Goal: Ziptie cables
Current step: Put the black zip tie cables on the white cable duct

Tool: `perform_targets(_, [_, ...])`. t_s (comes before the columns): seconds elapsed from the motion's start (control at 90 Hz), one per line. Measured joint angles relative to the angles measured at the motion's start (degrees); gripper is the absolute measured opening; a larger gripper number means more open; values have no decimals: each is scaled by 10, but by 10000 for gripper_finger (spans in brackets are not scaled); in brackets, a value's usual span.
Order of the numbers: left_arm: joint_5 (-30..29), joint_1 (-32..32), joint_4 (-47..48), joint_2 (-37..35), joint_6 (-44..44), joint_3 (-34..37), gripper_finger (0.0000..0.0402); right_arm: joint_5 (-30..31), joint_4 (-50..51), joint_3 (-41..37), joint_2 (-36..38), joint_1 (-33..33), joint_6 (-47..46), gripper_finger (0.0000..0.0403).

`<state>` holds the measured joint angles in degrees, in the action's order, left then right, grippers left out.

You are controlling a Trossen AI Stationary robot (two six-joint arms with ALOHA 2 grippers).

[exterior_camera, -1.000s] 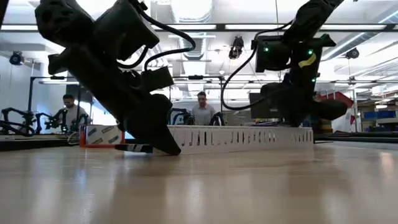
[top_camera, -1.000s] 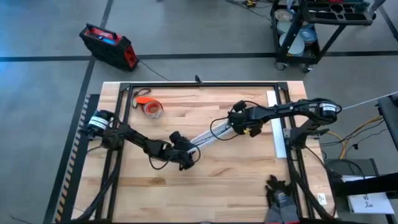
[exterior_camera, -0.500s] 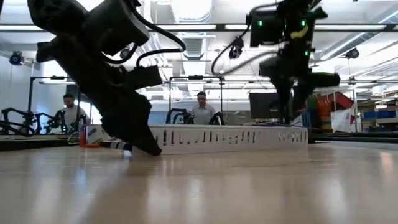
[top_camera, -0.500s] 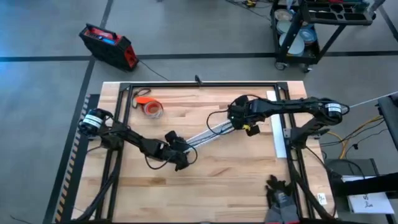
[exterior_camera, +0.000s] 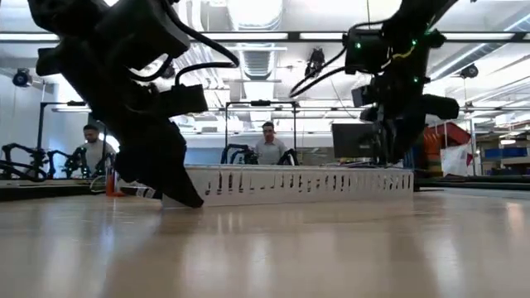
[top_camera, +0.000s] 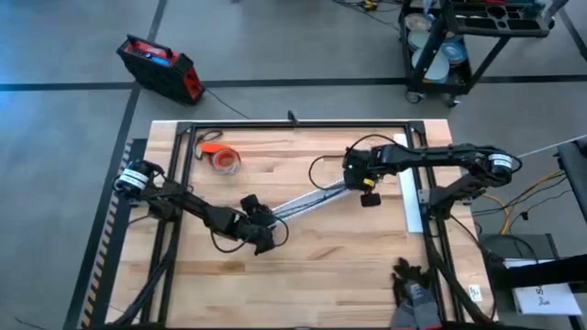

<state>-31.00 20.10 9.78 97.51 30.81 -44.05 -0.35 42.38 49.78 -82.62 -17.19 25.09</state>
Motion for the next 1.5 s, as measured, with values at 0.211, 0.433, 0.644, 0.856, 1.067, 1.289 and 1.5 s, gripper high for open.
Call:
perform_targets(0.211, [8, 16, 32, -15, -2, 0, 228, 20, -75, -14, -35, 0, 31, 1])
perform_targets(0.433, [12, 27, 69, -27, 4, 0, 238, -16, -73, -12, -73, 29, 50, 0])
perform_targets(0.644, [14, 27, 87, -28, 21, -1, 228, -17, 9, 26, -29, 63, 15, 0])
perform_targets(0.856, [16, 27, 98, -34, 29, -1, 243, 47, 20, 24, 46, 54, -18, 0])
perform_targets(1.067, [18, 29, 109, -54, 23, 1, 249, 76, -22, -23, 58, 31, -63, 0])
perform_targets(1.289, [18, 31, 107, -58, 24, 1, 230, 30, -76, -79, 27, 37, -123, 0])
perform_targets(1.5, [16, 31, 106, -58, 20, 1, 240, 21, -116, -97, 21, 47, -149, 0])
